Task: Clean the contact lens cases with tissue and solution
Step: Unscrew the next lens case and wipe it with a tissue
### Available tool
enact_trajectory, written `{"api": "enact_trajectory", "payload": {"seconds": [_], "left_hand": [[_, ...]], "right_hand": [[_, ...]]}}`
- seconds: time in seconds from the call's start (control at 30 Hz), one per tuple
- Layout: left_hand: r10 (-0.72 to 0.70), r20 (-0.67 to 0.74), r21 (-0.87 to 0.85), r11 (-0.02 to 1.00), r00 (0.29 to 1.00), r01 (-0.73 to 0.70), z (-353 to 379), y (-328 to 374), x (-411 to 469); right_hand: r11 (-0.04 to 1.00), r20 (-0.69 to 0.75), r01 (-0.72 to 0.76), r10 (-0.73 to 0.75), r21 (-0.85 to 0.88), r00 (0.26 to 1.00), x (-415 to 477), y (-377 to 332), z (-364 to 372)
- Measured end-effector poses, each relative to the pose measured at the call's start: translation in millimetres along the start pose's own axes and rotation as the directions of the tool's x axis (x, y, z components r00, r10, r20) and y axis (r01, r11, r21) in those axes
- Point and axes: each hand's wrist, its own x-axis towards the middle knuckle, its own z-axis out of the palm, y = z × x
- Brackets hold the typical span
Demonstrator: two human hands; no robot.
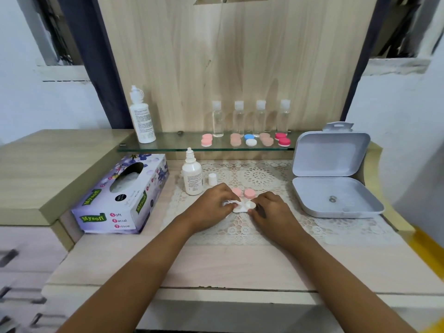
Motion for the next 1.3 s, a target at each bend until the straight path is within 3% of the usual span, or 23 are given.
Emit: {"api": "enact_trajectory", "payload": {"seconds": [0.27,0.53,0.77,1.2,1.3], "left_hand": [[0.159,0.004,0.112,0.981,0.987,-0.158,-0.4,-2.2,-7.4],[0.042,-0.070,0.010,0.999,0.997,-0.042,-1.4,-2.5,0.7],[0.230,-0.055,0.163,0.962,0.972,-0.219,2.7,-12.5,-2.9],[0.205,-0.036,0.194,0.962,0.978,-0.195,7.2,-11.8,1.7],[0.259,-0.034,0.281,0.930,0.965,-0.239,4.4,-13.9,-1.0]], "right_hand": [[1.000,-0.003,0.007,-0.007,0.003,1.000,-0.1,0.4,0.2],[1.000,0.006,-0.001,0.001,-0.008,1.000,-0.1,0.5,0.3],[1.000,0.009,-0.004,0.004,-0.011,1.000,0.2,0.7,1.2],[1.000,0.014,-0.006,0.006,-0.009,1.000,0.9,0.7,0.2],[1.000,0.017,0.003,-0.002,-0.007,1.000,1.0,1.7,-0.5]]}}
